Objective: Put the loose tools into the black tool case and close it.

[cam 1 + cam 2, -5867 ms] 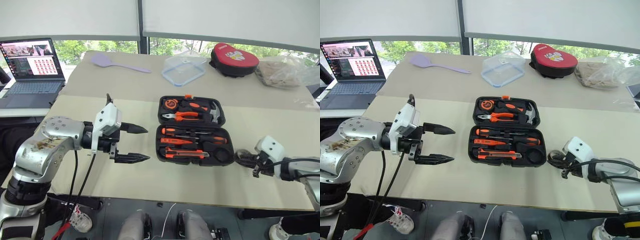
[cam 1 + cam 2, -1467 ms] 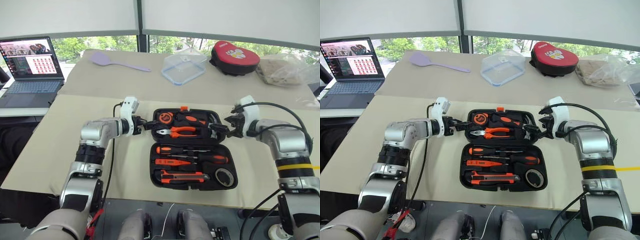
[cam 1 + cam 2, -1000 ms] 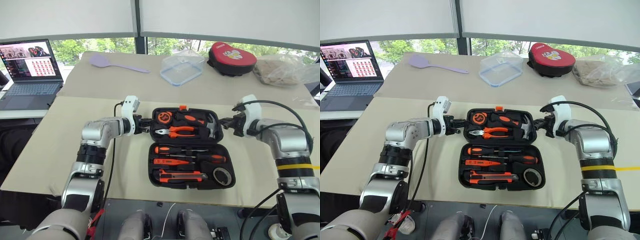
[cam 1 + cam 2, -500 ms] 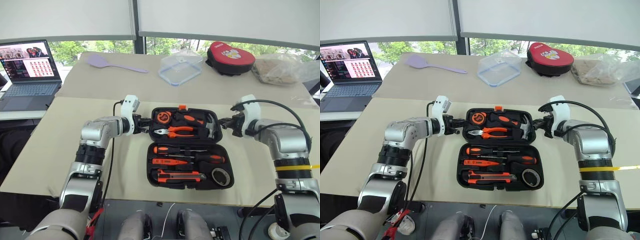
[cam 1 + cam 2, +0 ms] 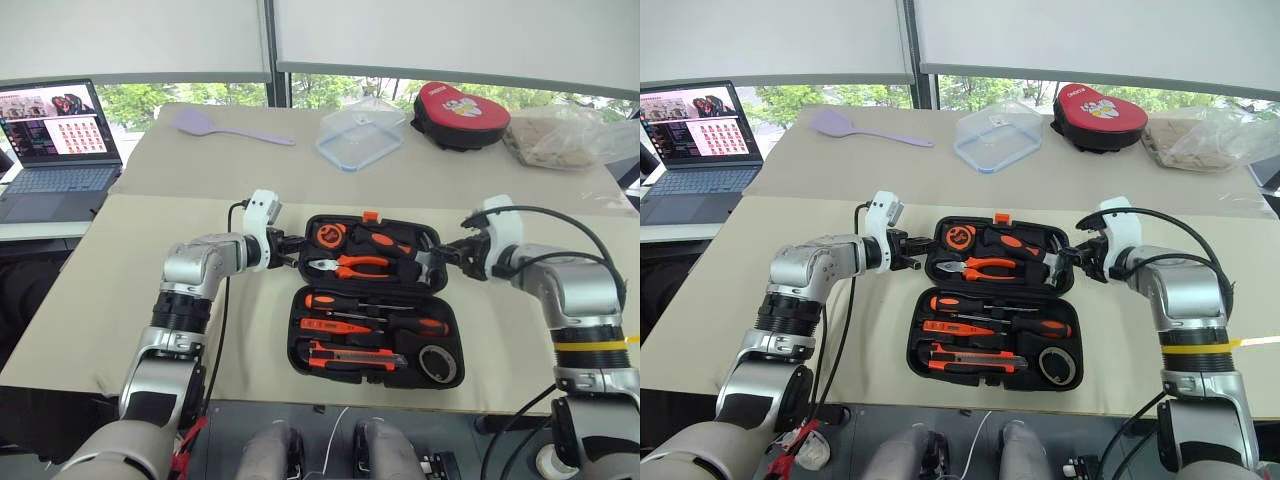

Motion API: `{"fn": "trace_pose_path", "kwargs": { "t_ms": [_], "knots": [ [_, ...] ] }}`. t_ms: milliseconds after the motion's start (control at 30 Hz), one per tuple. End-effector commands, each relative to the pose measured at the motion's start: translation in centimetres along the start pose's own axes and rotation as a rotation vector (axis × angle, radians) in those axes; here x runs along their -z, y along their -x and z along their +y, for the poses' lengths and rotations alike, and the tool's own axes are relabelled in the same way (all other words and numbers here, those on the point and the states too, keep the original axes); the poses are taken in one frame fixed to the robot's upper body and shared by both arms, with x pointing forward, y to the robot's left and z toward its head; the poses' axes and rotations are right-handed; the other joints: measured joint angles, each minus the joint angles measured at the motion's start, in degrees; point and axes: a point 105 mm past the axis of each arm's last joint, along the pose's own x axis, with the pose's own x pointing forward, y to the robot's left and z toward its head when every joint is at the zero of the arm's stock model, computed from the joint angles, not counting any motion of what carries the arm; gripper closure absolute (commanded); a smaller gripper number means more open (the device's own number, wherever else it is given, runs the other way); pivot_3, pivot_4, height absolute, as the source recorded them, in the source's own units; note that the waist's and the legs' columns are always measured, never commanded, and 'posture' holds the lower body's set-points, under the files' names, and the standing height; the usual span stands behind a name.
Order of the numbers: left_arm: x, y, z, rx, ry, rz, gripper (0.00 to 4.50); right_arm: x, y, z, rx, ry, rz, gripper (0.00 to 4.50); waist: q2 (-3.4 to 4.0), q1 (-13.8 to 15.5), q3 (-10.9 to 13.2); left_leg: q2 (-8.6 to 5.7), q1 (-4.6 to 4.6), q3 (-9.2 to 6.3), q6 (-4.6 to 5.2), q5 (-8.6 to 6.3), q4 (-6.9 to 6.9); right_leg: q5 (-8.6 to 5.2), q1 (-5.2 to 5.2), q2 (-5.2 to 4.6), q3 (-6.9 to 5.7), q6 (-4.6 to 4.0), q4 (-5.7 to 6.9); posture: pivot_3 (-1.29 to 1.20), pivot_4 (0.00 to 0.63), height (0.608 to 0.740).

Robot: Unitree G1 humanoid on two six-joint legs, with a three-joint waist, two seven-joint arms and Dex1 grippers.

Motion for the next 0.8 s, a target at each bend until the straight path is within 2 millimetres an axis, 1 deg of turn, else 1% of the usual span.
{"fn": "trace_pose_path", "kwargs": {
  "t_ms": [33, 67, 200, 333, 400, 467, 500, 667, 800],
  "knots": [
    [0.1, -0.1, -0.1, -0.004, -0.021, -0.003, 4.5, 0.3, 0.3, 0.0, 0.019, -0.023, 0.005, 4.17, 0.0, 0.1, 0.0, 0.0, 0.0, 0.0, 0.0, 0.0, 0.0, 0.0, 0.01, 0.0, -0.01, 0.0, 0.0, 0.0, 0.15, 0.731],
    [0.1, -0.1, -0.1, -0.004, -0.021, -0.004, 4.5, 0.2, 0.2, 0.2, 0.016, -0.025, 0.001, 4.49, 0.0, 0.1, 0.0, 0.0, 0.0, 0.0, 0.0, 0.0, 0.01, 0.0, 0.01, 0.0, -0.01, 0.0, 0.0, 0.0, 0.15, 0.731],
    [0.1, -0.1, -0.1, -0.005, -0.024, -0.005, 4.5, -0.6, -0.1, 0.6, 0.011, -0.032, -0.022, 4.49, -0.02, 0.0, 0.0, 0.0, 0.02, 0.0, 0.0, 0.0, 0.02, 0.0, 0.03, 0.0, 0.0, 0.0, 0.0, 0.0, 0.15, 0.731],
    [0.0, -0.1, -0.1, -0.003, -0.033, -0.009, 4.5, -1.3, -0.3, 0.3, 0.028, -0.034, -0.033, 4.49, -0.02, -0.2, 0.0, 0.0, 0.03, 0.0, 0.0, 0.0, 0.02, 0.0, 0.03, -0.01, 0.01, 0.0, 0.01, 0.0, 0.15, 0.731],
    [-0.5, -0.2, -0.2, -0.005, -0.045, -0.032, 4.5, -2.1, -0.3, -0.1, 0.051, -0.031, -0.052, 4.49, -0.02, -0.2, 0.0, 0.0, 0.03, 0.01, 0.0, 0.01, 0.02, 0.01, 0.03, -0.01, 0.01, -0.01, 0.02, 0.0, 0.15, 0.731],
    [-1.2, -0.3, -0.2, -0.01, -0.059, -0.064, 4.5, -3.1, -0.4, -0.4, 0.066, -0.028, -0.081, 4.49, -0.02, -0.2, 0.0, -0.01, 0.03, 0.02, -0.01, 0.01, 0.02, 0.02, 0.01, -0.03, 0.03, -0.03, 0.05, 0.0, 0.15, 0.731],
    [-1.9, -0.3, -0.3, -0.01, -0.072, -0.094, 4.5, -3.9, -0.4, -0.6, 0.078, -0.025, -0.106, 4.49, -0.02, -0.2, 0.0, -0.01, 0.03, 0.02, -0.01, 0.02, 0.03, 0.03, 0.01, -0.03, 0.02, -0.03, 0.06, 0.0, 0.15, 0.731],
    [-4.8, -0.6, -0.9, -0.003, -0.119, -0.214, 4.5, -6.6, -1.0, -1.5, 0.123, -0.026, -0.19, 4.49, -0.02, -0.2, 0.0, -0.03, -0.05, 0.04, 0.0, 0.03, 0.02, 0.06, -0.09, -0.06, 0.01, -0.08, 0.07, 0.0, 0.15, 0.731],
    [-6.5, -0.9, -1.0, -0.01, -0.134, -0.284, 4.5, -8.0, -1.8, -1.9, 0.145, -0.038, -0.25, 4.49, -0.03, -0.2, 0.0, -0.12, -0.35, 0.05, 0.03, 0.19, -0.03, 0.07, -0.35, -0.05, -0.07, -0.08, 0.06, 0.0, 0.15, 0.731]
  ]
}}
